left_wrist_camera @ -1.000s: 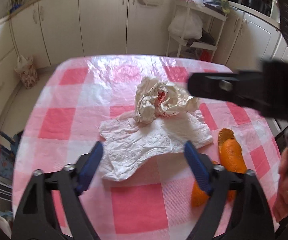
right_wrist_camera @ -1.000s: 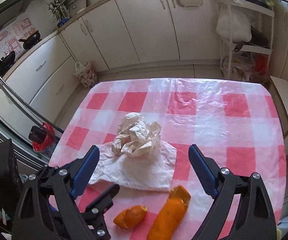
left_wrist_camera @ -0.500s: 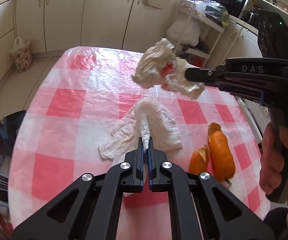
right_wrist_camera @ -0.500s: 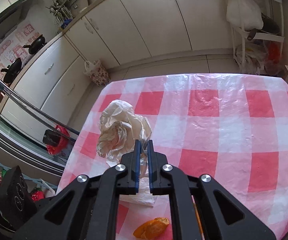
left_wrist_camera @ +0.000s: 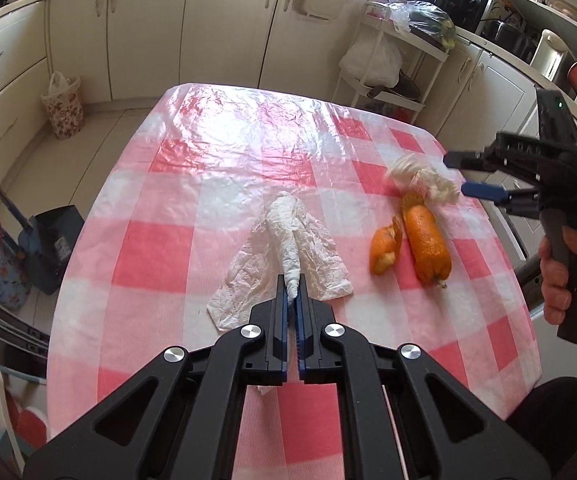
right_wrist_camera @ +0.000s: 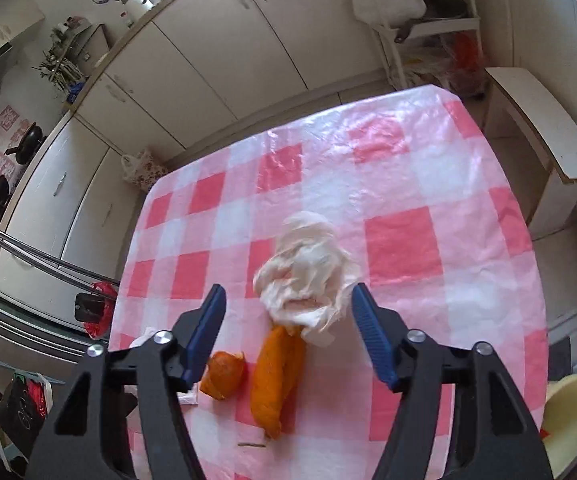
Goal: Collect trash
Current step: 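Release the crumpled tissue and grasp the long orange peel with the right tool, then carry the white tissue and orange peel in both tools toward the yellow bin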
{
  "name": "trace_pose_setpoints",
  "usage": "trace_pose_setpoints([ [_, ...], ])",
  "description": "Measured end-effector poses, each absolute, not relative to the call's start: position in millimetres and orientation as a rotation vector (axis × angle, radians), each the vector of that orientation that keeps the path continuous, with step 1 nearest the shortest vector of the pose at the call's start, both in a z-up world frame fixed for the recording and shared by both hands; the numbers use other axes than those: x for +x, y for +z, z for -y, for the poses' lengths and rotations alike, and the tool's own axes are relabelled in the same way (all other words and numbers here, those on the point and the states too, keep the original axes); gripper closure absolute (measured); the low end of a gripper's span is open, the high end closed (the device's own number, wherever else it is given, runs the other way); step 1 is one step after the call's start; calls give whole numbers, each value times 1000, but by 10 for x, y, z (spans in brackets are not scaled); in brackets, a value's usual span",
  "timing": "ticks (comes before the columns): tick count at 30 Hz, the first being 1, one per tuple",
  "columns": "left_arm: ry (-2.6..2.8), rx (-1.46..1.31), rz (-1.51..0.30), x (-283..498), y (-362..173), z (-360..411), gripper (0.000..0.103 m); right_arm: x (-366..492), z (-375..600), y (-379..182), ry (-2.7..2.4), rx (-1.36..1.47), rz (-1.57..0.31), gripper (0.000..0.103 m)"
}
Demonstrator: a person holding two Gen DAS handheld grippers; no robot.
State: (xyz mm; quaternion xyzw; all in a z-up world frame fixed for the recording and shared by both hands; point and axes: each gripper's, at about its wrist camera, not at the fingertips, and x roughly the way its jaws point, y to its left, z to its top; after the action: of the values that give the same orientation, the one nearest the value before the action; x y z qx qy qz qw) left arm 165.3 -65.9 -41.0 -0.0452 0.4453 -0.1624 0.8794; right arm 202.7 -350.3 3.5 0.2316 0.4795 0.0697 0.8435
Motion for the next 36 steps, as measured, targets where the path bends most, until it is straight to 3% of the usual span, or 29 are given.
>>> trace_pose_setpoints([
  [7,-341,-120,-919,1438,-357,610,99,1926,3115,-309,154,392,-1102,42],
  [10,-345,-123,-908,1332,-291,609,99,1903,3006,-354,160,355,-1094,70],
  [12,-347,-135,-896,1256,-231,583,99,1858,3008,-313,173,357,-1086,79],
  [24,-375,-183,-783,794,292,451,99,946,3436,233,245,530,-922,80],
  [36,-460,-180,-685,465,824,658,99,255,3734,620,242,510,-788,80],
])
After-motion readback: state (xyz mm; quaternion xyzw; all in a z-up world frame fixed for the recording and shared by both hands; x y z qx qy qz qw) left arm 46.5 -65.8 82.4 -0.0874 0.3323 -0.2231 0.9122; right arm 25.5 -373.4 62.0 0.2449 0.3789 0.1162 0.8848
